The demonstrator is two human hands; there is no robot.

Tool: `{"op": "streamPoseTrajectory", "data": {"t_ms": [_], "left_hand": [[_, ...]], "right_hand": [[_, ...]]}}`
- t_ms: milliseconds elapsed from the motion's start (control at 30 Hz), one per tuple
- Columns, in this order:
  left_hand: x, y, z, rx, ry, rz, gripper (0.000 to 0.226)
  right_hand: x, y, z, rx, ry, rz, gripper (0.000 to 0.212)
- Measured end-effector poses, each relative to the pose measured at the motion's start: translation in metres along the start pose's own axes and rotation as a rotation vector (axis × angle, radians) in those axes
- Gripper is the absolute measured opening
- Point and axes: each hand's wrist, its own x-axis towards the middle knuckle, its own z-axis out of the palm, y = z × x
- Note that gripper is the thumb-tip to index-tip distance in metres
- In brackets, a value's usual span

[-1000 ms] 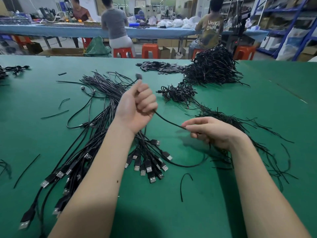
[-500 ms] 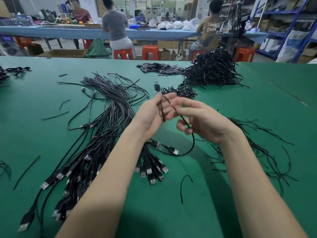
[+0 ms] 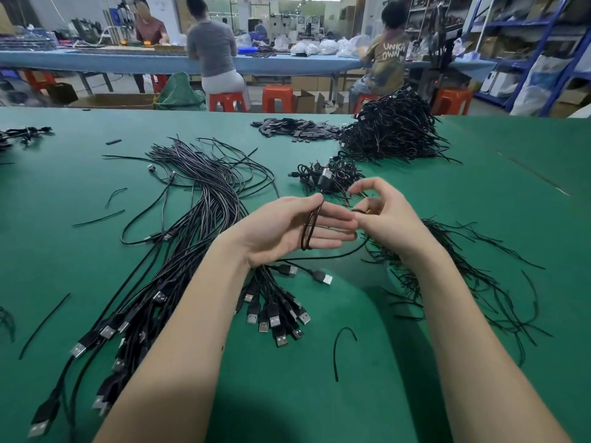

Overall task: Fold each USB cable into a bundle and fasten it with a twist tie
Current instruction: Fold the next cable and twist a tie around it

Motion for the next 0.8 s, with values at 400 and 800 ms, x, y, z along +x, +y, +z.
{"op": "streamPoseTrajectory", "data": {"t_ms": [400, 800], "left_hand": [[0.019, -0.012, 0.001, 0.324, 0.334, 0.151, 0.034], [0.014, 0.006, 0.006, -0.547, 0.283, 0.381, 0.051]], "right_hand": [[-0.004, -0.029, 0.004, 0.451, -0.204, 0.107, 0.025], [-0.017, 0.002, -0.003, 0.392, -0.682, 0.222, 0.022]]}}
